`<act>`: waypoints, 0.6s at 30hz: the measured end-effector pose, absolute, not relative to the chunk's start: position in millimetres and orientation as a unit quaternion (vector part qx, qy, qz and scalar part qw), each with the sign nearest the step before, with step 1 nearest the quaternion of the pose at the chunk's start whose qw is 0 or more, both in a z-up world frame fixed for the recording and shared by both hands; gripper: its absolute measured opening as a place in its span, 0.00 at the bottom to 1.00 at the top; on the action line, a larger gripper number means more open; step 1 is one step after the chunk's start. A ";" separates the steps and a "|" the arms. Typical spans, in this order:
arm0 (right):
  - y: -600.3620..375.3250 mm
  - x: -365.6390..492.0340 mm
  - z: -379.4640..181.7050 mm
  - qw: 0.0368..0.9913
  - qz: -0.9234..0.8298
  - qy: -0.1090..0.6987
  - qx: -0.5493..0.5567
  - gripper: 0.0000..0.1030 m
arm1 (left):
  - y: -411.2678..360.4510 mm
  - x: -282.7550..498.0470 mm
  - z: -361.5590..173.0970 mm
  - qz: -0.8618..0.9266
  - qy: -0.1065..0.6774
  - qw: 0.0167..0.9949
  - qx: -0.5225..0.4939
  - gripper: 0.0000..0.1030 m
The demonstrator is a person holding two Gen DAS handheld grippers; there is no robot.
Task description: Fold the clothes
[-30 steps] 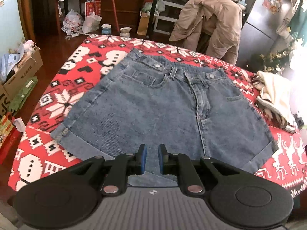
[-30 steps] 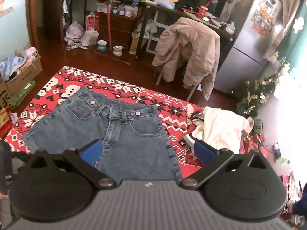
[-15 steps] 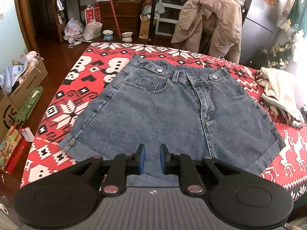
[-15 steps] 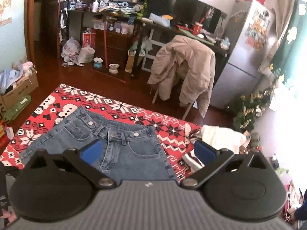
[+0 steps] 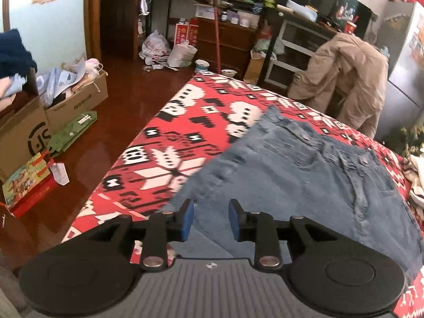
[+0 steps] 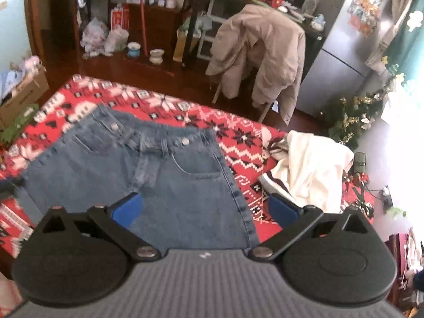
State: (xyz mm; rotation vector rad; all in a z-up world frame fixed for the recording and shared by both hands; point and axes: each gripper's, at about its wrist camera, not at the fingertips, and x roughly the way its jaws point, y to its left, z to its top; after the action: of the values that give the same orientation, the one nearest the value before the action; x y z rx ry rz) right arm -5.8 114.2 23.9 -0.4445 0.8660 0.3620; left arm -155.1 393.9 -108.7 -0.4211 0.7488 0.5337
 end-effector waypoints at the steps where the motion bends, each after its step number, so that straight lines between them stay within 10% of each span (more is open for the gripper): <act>1: 109.4 -1.3 11.0 0.866 0.168 0.421 -0.213 0.99 | 400.7 -156.7 -112.7 0.259 0.358 0.873 -0.207 0.30; 18: 55.4 29.9 -83.0 0.837 0.201 0.506 -0.048 0.94 | 450.0 -179.8 -154.2 0.250 0.325 0.852 -0.326 0.33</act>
State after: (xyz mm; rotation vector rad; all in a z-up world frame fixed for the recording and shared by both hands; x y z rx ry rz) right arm 29.9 55.4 -83.0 -0.1026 1.0714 0.4243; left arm -179.8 450.0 -154.2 -0.6870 0.6841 0.5273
